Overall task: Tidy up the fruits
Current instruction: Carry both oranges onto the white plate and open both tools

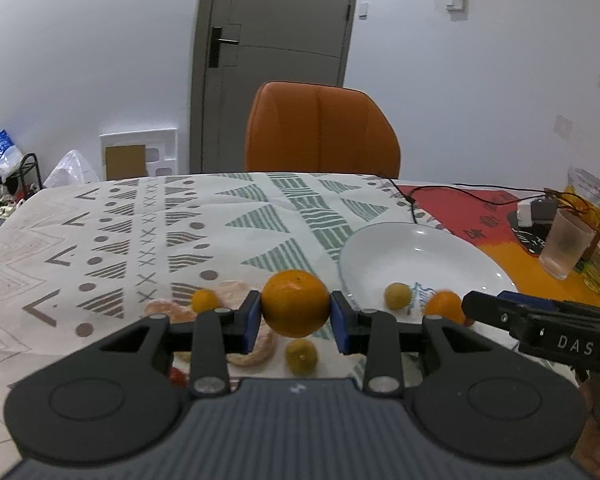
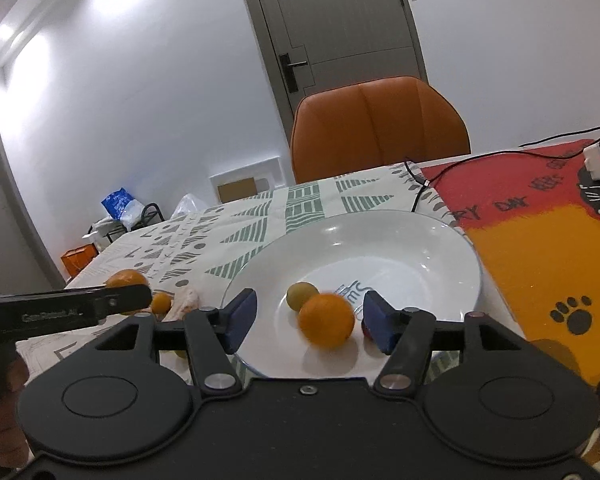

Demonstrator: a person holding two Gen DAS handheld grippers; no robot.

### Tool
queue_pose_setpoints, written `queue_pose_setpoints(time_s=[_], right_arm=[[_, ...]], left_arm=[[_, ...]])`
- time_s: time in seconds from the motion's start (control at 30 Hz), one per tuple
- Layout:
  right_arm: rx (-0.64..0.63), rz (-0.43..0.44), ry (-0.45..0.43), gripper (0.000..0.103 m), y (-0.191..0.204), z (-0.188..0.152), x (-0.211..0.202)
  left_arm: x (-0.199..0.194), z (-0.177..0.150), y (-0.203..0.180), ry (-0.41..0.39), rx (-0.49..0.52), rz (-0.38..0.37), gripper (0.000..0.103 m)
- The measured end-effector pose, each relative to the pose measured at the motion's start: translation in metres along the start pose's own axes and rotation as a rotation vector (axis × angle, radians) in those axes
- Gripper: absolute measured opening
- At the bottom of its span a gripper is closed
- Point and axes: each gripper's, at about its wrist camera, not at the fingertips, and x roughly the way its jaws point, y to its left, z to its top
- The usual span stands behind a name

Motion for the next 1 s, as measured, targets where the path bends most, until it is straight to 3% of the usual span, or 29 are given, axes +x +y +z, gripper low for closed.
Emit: queue_pose_setpoints(time_s=[0.8,1.0], right_arm=[[0.065,-0.029,0.005,0.06,-0.033,-0.008,-0.017],[0.058,-0.023,0.009,0.06,-0.03,-0.008,-0.016]], left_arm=[[0.023,0.016,-0.064,-0.006,0.087,-0.102,0.035],[0.024,0.018,-0.062,-0.016,0.091,-0.075,0.039]])
